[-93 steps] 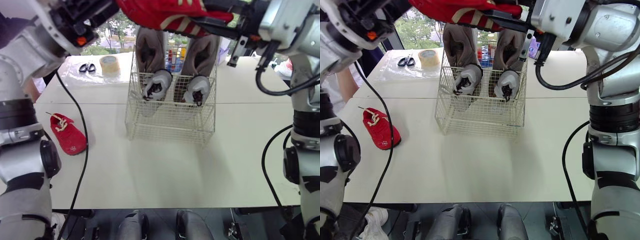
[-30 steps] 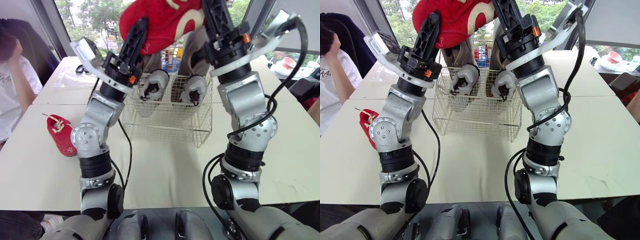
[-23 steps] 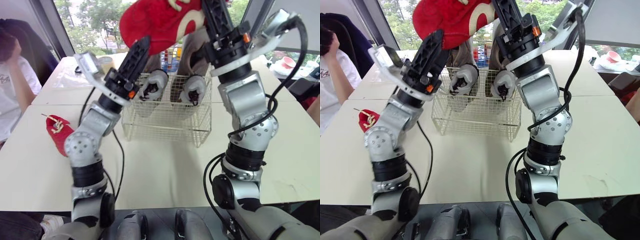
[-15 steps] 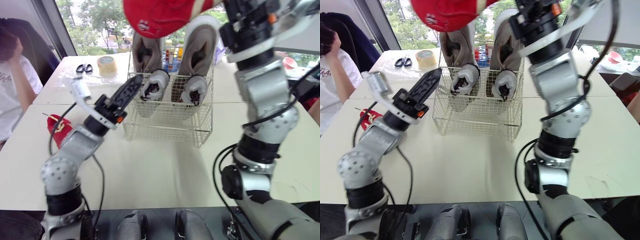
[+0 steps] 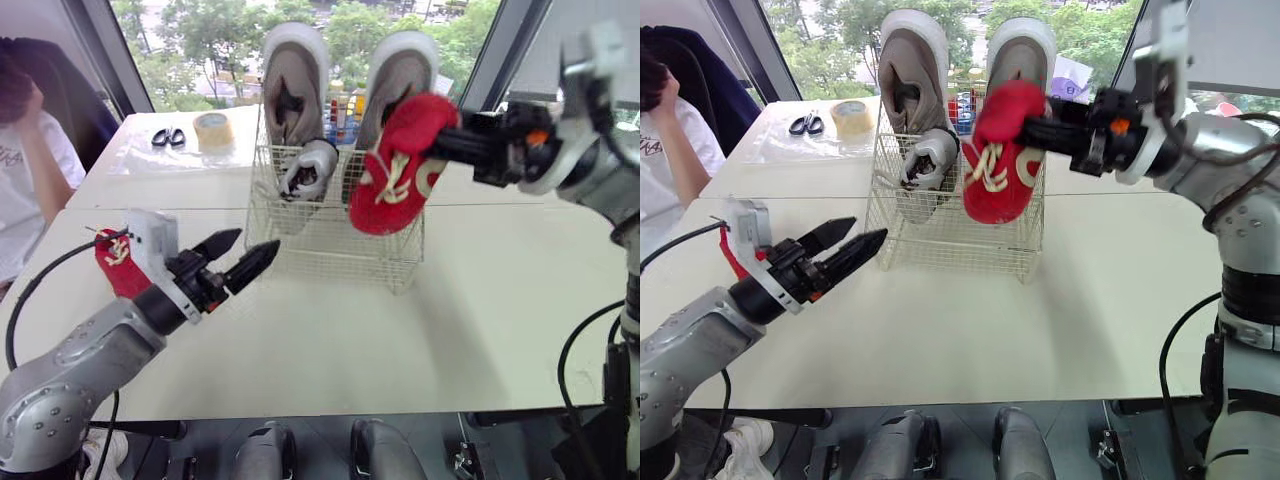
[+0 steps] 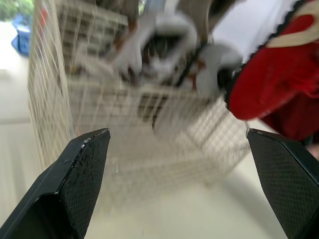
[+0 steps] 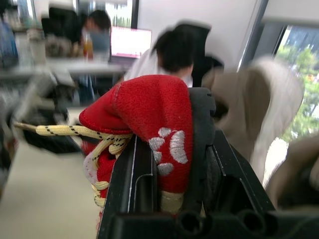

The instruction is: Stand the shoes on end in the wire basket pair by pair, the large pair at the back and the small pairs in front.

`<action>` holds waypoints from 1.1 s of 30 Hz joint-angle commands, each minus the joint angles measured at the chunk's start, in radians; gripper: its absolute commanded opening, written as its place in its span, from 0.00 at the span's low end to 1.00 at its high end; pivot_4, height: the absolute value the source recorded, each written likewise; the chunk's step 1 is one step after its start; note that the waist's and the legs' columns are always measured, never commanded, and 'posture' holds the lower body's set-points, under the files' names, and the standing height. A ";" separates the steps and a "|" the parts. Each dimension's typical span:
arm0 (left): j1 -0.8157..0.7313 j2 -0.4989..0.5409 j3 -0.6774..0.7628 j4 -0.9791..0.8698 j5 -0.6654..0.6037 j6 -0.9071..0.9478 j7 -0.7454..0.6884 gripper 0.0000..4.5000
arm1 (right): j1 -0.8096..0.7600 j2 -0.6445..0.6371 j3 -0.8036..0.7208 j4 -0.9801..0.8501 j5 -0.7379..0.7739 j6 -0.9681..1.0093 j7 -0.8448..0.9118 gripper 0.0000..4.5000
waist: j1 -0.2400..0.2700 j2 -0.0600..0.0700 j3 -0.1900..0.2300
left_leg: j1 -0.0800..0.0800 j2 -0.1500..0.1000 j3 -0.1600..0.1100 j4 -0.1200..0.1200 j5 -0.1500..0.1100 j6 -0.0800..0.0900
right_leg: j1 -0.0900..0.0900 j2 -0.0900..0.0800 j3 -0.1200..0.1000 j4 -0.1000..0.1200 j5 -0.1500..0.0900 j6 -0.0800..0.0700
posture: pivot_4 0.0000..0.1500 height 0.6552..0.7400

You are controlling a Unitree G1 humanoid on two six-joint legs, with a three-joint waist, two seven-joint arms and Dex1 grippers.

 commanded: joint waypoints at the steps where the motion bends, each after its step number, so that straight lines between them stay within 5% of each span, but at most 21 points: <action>1: 0.007 0.001 -0.019 -0.028 0.016 -0.019 -0.034 1.00 | 0.036 -0.002 0.019 -0.001 -0.140 -0.136 0.067 0.14 | 0.003 0.000 0.000 | 0.000 0.000 0.000 0.000 0.000 0.000 | 0.000 0.000 0.000 0.000 0.000 0.000 | 1.00 1.00; 13: -0.027 0.023 -0.032 0.028 0.047 -0.008 -0.058 1.00 | 0.157 0.113 0.054 0.124 -0.310 -0.332 0.175 0.14 | 0.017 0.000 0.000 | 0.000 0.000 0.000 0.000 0.000 0.000 | 0.000 0.000 0.000 0.000 0.000 0.000 | 1.00 1.00; 21: -0.042 0.073 0.000 0.062 0.057 0.013 -0.088 1.00 | 0.110 0.105 0.013 0.171 -0.318 -0.316 0.209 0.99 | 0.019 0.000 0.000 | 0.000 0.000 0.000 0.000 0.000 -0.001 | 0.000 0.000 0.000 0.000 0.000 0.000 | 1.00 1.00; 26: -0.037 0.129 0.005 0.095 0.102 0.024 -0.132 1.00 | 0.058 0.084 -0.045 0.144 -0.236 -0.201 0.212 0.99 | 0.017 0.001 0.001 | 0.000 0.001 0.000 0.000 0.001 -0.001 | -0.001 0.001 0.000 0.001 0.000 -0.001 | 1.00 1.00; 33: -0.089 0.162 0.178 0.162 -0.072 0.037 -0.010 1.00 | -0.046 -0.006 -0.187 -0.023 0.063 0.127 0.132 0.99 | 0.019 0.001 0.001 | -0.001 0.001 -0.001 0.000 0.000 -0.002 | -0.002 -0.003 0.000 0.001 0.000 -0.001 | 1.00 1.00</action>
